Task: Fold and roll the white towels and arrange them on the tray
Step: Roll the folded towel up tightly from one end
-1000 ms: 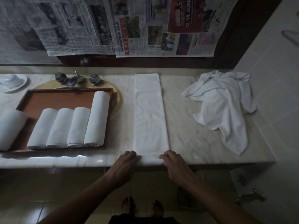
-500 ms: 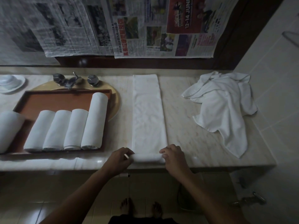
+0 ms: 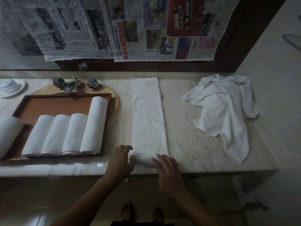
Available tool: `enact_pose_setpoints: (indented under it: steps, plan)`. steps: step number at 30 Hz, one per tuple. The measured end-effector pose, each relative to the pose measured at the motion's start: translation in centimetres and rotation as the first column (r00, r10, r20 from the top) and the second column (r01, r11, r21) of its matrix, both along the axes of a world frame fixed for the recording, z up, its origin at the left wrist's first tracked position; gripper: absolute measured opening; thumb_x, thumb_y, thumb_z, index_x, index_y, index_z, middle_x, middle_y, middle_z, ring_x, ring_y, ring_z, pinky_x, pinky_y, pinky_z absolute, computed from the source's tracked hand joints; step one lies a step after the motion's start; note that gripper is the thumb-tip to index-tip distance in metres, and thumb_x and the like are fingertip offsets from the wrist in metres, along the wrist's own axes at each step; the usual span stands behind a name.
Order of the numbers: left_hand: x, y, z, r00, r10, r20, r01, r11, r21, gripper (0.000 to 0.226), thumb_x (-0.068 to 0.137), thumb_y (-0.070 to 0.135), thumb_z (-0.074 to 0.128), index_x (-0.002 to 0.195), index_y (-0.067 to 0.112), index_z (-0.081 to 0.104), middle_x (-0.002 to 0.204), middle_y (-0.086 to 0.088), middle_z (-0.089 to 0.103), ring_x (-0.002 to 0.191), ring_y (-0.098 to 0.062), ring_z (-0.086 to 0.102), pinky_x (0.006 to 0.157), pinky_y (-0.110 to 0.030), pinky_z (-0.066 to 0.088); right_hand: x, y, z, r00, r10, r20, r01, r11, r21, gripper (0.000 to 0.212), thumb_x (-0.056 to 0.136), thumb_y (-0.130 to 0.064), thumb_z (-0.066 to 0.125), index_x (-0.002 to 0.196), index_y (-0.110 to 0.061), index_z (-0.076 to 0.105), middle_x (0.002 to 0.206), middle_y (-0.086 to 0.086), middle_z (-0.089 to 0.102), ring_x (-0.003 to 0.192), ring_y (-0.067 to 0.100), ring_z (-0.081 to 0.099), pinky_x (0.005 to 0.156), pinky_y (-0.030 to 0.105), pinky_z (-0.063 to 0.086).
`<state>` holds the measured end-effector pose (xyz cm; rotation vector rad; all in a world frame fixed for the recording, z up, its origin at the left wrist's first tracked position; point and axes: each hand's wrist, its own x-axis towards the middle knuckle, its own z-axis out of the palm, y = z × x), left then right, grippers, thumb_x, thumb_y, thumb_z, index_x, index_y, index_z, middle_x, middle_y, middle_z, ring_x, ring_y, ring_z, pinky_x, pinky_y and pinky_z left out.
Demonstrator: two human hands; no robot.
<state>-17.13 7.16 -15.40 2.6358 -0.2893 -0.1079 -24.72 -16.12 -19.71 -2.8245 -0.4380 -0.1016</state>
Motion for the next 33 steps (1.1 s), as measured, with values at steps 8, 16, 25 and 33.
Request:
enact_pose_setpoints:
  steps: [8, 16, 25, 33]
  plan:
    - [-2.4, -5.3, -4.7, 0.949, -0.297, 0.102, 0.248, 0.908, 0.338, 0.089, 0.080, 0.015, 0.067, 0.160, 0.007, 0.029, 0.167, -0.016, 0.025, 0.156, -0.033, 0.019, 0.127, -0.051, 0.016, 3.4, -1.0, 0.0, 0.986, 0.042, -0.160, -0.057, 0.994, -0.092, 0.089, 0.075, -0.010, 0.075, 0.156, -0.014, 0.038, 0.160, 0.011, 0.041, 0.148, 0.032, 0.039, 0.122, 0.049, 0.030]
    - [0.2, -3.7, -4.1, 0.911, -0.400, 0.097, 0.349, 0.876, 0.333, 0.065, 0.090, 0.024, 0.058, 0.151, 0.007, 0.042, 0.142, -0.012, 0.052, 0.129, -0.030, 0.053, 0.118, -0.047, 0.038, 6.4, -2.6, 3.7, 0.921, 0.078, -0.382, -0.059, 0.996, 0.059, 0.065, 0.095, -0.002, 0.057, 0.154, -0.025, 0.040, 0.156, 0.001, 0.043, 0.139, 0.021, 0.044, 0.115, 0.033, 0.039]
    - [0.5, -2.5, -4.4, 0.890, -0.436, 0.137, 0.412, 0.895, 0.172, 0.054, 0.097, 0.042, 0.044, 0.145, 0.018, 0.047, 0.135, -0.004, 0.058, 0.119, -0.022, 0.057, 0.104, -0.038, 0.050, 14.4, -0.3, 2.6, 0.949, 0.146, -0.278, -0.150, 0.989, 0.008, 0.052, 0.108, -0.034, 0.042, 0.159, -0.028, 0.034, 0.169, 0.005, 0.022, 0.157, 0.028, 0.015, 0.126, 0.048, 0.016]
    - [3.3, -1.6, -3.8, 0.872, -0.488, 0.018, 0.488, 0.873, 0.022, 0.046, 0.092, 0.045, 0.061, 0.132, 0.022, 0.055, 0.114, 0.003, 0.055, 0.101, -0.020, 0.052, 0.086, -0.038, 0.047, 29.2, 4.2, -1.0, 0.958, 0.065, -0.281, -0.112, 0.981, -0.158, 0.072, 0.100, -0.069, 0.019, 0.163, -0.035, 0.016, 0.173, -0.006, 0.006, 0.159, 0.025, 0.004, 0.123, 0.061, 0.010]
